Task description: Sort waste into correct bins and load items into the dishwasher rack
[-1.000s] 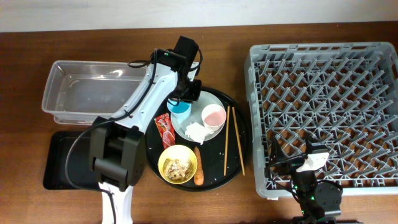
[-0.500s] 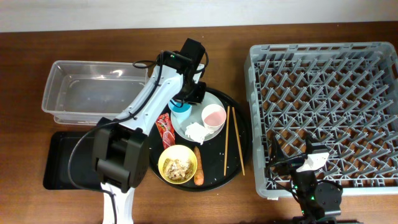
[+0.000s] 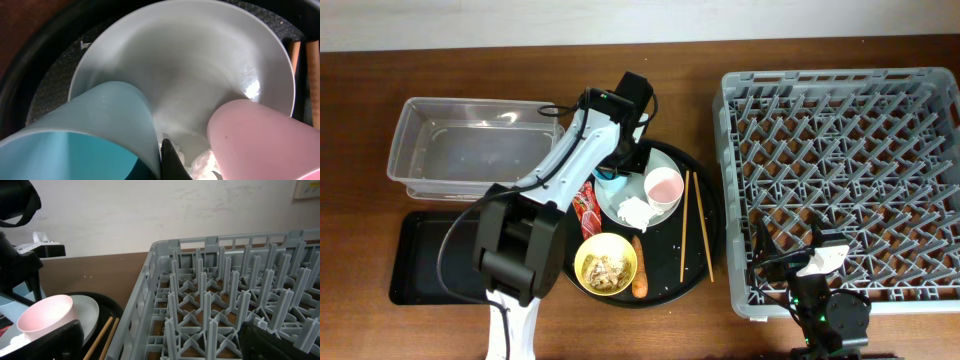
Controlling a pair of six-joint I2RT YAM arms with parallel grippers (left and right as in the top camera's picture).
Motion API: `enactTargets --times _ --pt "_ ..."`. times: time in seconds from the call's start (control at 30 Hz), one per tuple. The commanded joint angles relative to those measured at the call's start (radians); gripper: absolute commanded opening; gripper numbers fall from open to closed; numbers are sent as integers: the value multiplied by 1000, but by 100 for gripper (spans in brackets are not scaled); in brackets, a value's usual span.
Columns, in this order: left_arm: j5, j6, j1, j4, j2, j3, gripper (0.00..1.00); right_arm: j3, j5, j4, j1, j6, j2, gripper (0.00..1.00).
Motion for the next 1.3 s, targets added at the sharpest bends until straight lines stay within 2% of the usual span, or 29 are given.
enactTargets --times 0.0,0.1,0.23,0.3,0.33,0.4,0.43,0.53,0.57,0.63,0.77,0.8,0.87,0.9,0.97,1.07,1.1,1.17,1.27 --pt "-64 -1 -3 1 11 -5 1 -5 2 -5 -4 3 -7 98" --pt "-85 -1 16 -37 1 65 1 -5 2 -5 -4 3 -7 98" --pt "-47 -1 53 -229 -38 372 0 -5 2 -4 -4 3 -7 98" --pt "114 40 90 -330 -52 513 0 -5 2 -4 -4 3 -7 98" --pt "238 106 114 -352 -54 569 0 -5 2 -4 -4 3 -7 98" --pt "580 231 201 -364 -54 621 0 -5 -26 -3 -4 37 -7 98" --pt "795 313 254 -383 -54 620 0 -5 -79 3 -4 136 -7 98" --pt "1154 521 402 -505 -54 617 0 -5 -445 87 -4 273 -7 98" --pt "1186 570 432 -550 -54 617 0 -4 -505 134 -4 387 -7 98" --pt "1180 605 460 -579 -54 616 0 27 -584 220 -4 518 -7 98" --pt "1184 610 451 -579 -54 616 0 240 -620 174 -4 515 32 98" --pt "1184 610 444 -579 -54 616 0 323 -665 102 -4 500 90 98" --pt "1185 610 427 -579 -54 616 0 576 -822 -169 -4 394 330 99" --pt "1185 610 417 -579 -54 616 0 699 -836 -309 -4 340 458 98" --pt "1184 610 394 -579 -54 616 0 854 -838 -397 -4 306 662 98" --pt "1184 610 359 -579 -54 616 0 929 -879 -385 -4 335 873 98" --pt "1184 610 350 -579 -54 616 0 929 -953 -346 -3 278 939 99" --pt "1192 610 325 -579 -54 616 0 929 -1263 -224 -3 133 1072 94" --pt "1257 610 264 -579 -54 616 0 929 -1462 -42 -3 127 1246 86"
